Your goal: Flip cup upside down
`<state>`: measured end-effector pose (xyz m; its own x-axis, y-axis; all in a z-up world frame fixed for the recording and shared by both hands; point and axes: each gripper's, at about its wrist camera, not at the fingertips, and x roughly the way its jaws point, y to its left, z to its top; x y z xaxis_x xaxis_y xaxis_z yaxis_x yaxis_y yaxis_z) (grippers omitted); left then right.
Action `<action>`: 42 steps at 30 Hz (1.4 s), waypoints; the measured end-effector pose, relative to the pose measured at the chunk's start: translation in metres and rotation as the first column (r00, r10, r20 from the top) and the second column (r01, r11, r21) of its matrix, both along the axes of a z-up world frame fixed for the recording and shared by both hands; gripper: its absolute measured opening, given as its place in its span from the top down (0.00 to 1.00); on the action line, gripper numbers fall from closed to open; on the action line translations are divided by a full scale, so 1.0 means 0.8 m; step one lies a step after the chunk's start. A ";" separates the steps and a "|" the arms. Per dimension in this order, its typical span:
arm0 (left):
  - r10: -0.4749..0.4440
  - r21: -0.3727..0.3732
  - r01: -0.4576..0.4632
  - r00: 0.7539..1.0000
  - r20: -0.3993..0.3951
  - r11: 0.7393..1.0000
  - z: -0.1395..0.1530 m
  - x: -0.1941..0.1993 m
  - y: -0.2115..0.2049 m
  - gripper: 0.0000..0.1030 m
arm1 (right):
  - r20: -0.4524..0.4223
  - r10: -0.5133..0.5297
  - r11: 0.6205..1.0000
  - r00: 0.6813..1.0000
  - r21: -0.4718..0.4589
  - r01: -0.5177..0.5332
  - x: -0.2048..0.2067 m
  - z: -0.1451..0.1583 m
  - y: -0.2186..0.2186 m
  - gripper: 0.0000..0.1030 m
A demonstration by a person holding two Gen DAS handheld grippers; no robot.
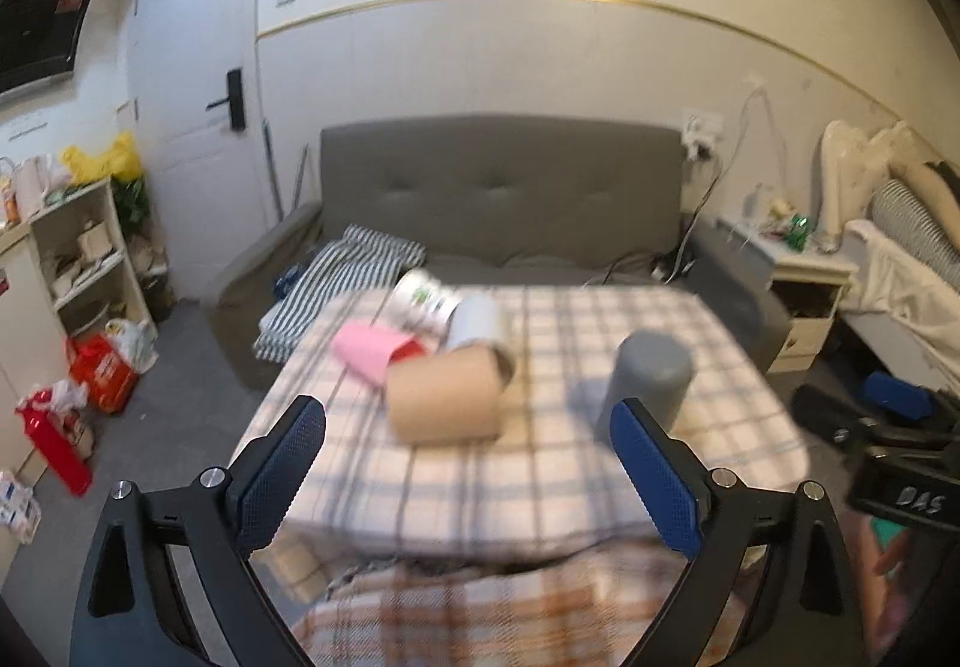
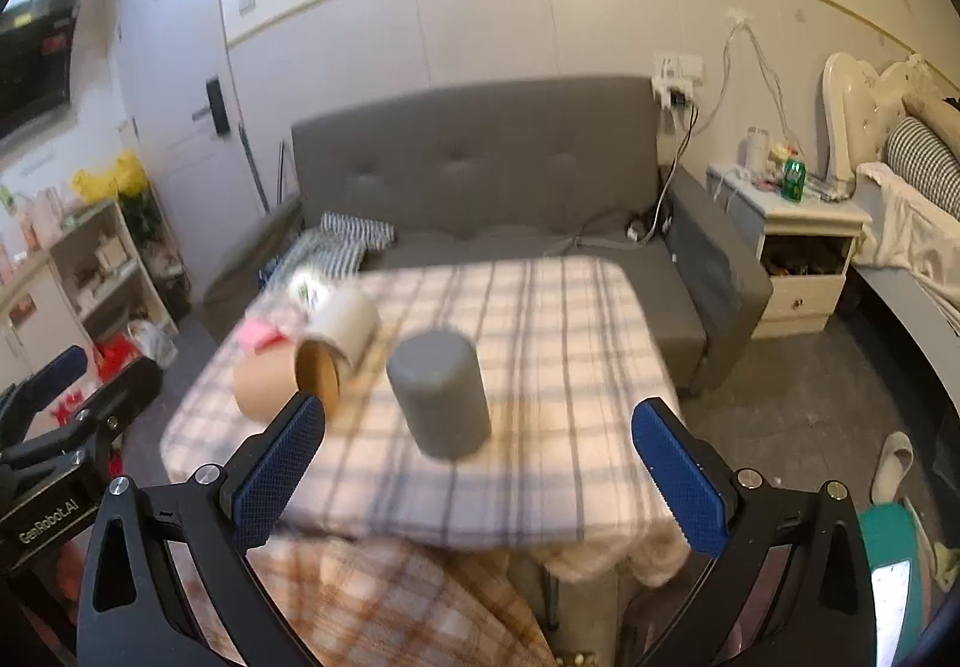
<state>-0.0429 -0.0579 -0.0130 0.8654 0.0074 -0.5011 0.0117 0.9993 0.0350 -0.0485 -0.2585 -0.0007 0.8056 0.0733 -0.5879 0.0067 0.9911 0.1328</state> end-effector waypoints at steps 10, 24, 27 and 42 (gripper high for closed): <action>-0.007 0.003 0.008 1.000 -0.007 1.000 -0.006 -0.009 0.004 0.04 | -0.025 0.023 0.999 0.999 -0.032 -0.023 -0.006 -0.024 0.011 0.00; -0.022 0.007 0.022 0.999 -0.031 1.000 -0.009 -0.007 0.005 0.04 | -0.023 0.017 0.999 1.000 -0.031 -0.017 -0.006 -0.021 0.010 0.00; -0.023 0.010 0.024 0.999 -0.031 1.000 -0.009 -0.007 0.006 0.04 | -0.023 0.019 0.999 1.000 -0.029 -0.019 -0.006 -0.021 0.010 0.00; -0.014 0.008 0.014 0.999 -0.037 1.000 -0.010 -0.008 0.009 0.04 | -0.032 0.015 0.999 0.999 -0.029 -0.016 -0.007 -0.024 0.009 0.00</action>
<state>-0.0491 -0.0505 -0.0209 0.8461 -0.0006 -0.5330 0.0273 0.9987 0.0422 -0.0539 -0.2513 -0.0196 0.7856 0.0680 -0.6150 -0.0052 0.9946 0.1034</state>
